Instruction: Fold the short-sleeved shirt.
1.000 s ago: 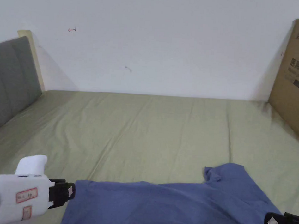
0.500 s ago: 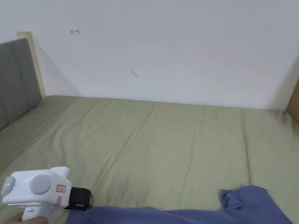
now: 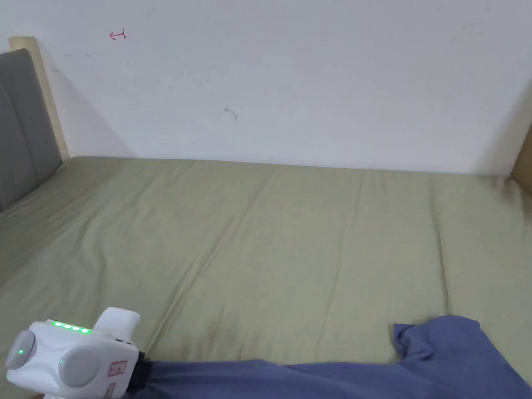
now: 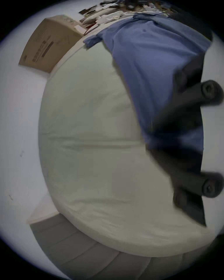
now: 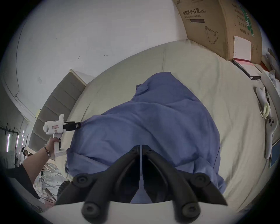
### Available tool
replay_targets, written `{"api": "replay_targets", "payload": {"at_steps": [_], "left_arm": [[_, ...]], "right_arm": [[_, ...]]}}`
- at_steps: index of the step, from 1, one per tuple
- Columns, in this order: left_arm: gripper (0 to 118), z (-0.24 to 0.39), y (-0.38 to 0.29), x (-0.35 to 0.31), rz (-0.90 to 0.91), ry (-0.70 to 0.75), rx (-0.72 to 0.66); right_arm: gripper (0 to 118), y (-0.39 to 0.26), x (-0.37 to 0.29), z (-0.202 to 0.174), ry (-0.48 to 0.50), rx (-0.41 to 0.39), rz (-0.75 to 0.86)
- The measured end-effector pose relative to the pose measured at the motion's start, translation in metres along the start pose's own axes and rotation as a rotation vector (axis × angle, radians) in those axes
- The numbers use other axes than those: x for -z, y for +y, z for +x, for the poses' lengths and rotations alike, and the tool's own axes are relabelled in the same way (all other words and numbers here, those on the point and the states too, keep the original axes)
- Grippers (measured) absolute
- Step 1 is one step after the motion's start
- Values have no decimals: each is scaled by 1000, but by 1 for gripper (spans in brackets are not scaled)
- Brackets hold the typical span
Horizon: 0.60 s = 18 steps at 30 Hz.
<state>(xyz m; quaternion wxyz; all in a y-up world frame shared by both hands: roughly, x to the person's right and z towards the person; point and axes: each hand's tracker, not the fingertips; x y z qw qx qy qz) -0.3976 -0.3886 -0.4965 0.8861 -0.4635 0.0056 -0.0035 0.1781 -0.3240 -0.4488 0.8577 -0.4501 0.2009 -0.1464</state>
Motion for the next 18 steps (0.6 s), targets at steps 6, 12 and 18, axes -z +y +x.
{"api": "replay_targets", "payload": {"at_steps": [6,12,18], "left_arm": [[3,17,-4,-21,66,1,15],[3,8,-4,-73,225,-55,-113],[3,12,-6,-106,300,-79,-125]], "right_arm": [[3,47,14,14,65,33,58],[60,135,63,39,64,-36,46],[117,172,143,66,-265,-40,-55]]}}
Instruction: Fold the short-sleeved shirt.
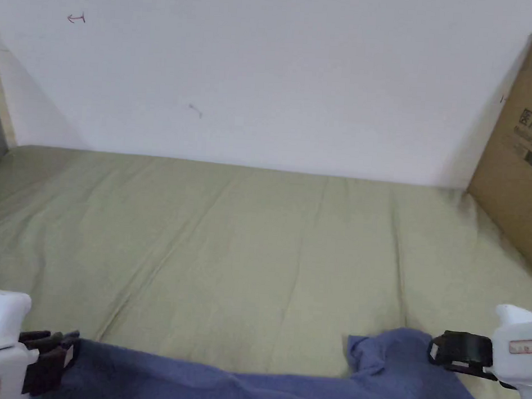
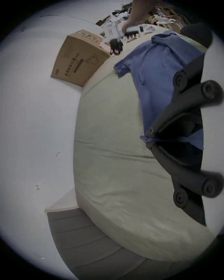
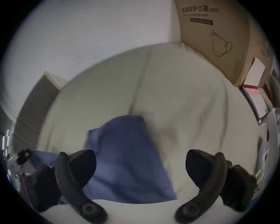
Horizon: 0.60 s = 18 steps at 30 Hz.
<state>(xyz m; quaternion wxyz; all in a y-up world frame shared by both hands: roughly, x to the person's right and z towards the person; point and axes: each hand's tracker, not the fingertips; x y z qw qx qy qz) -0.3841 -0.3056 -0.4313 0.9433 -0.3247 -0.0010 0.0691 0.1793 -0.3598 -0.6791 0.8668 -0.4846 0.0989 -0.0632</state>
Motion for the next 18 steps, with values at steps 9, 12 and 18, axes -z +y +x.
{"api": "replay_targets", "payload": {"at_steps": [9,12,18], "left_arm": [[3,2,1,2,-45,-16,-40],[3,-3,-4,7,-63,-33,-94],[3,-5,-3,7,-50,-11,-131]], "right_arm": [[82,3,46,8,-174,-118,-126],[15,-5,33,0,-106,-186,-126],[1,-13,-14,3,60,-55,-61]]}}
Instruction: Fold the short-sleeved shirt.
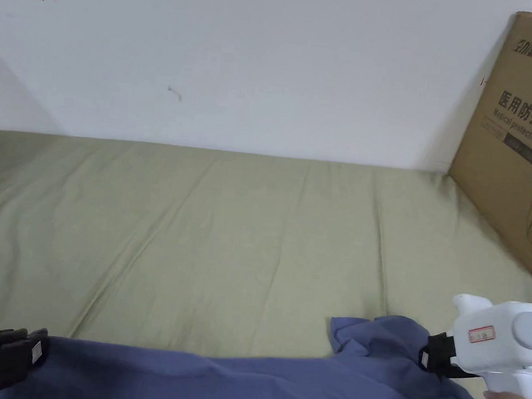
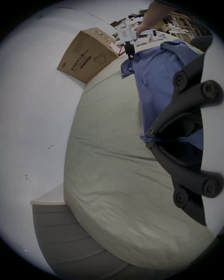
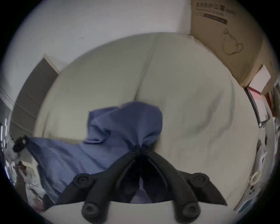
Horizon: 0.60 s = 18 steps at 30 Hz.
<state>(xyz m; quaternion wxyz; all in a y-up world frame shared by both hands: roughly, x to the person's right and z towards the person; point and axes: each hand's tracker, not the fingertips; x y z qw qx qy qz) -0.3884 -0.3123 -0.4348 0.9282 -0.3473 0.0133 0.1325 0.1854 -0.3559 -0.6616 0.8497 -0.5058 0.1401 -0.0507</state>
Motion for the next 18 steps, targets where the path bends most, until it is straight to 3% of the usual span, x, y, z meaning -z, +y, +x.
{"api": "replay_targets", "payload": {"at_steps": [3,6,8,18], "left_arm": [[3,0,8,0,13,22,27],[3,-6,18,-2,34,18,9],[3,-9,26,-4,57,21,-14],[3,-8,39,-30,167,-28,-14]], "right_arm": [[1,3,-35,2,9,55,124],[1,7,-60,13,86,126,224],[1,6,-79,4,72,153,262],[1,-9,-132,-9,94,158,445]]}}
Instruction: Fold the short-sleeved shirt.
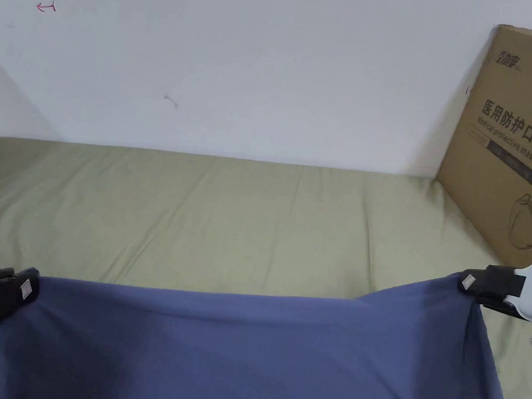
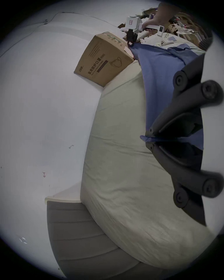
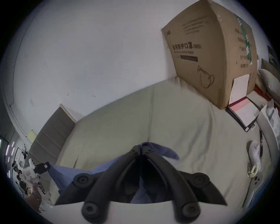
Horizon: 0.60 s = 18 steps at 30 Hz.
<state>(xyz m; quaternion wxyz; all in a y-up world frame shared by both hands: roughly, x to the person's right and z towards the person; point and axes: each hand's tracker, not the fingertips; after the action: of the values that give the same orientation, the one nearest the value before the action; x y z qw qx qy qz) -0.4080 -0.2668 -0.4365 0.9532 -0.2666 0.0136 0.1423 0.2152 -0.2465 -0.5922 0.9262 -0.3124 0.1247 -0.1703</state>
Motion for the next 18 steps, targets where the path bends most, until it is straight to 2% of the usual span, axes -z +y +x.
{"api": "replay_targets", "payload": {"at_steps": [5,10,14,18], "left_arm": [[3,-9,-17,-20,-90,-43,-13],[3,-17,-56,-60,-188,-64,-11],[3,-21,-98,-92,-300,-91,5],[3,-24,-137,-112,-397,-91,33]], "right_arm": [[1,-28,-43,13,21,38,-18],[1,-83,-101,36,26,51,-100],[1,-135,-139,55,2,76,-202],[1,-179,-151,71,-45,49,-284]]}}
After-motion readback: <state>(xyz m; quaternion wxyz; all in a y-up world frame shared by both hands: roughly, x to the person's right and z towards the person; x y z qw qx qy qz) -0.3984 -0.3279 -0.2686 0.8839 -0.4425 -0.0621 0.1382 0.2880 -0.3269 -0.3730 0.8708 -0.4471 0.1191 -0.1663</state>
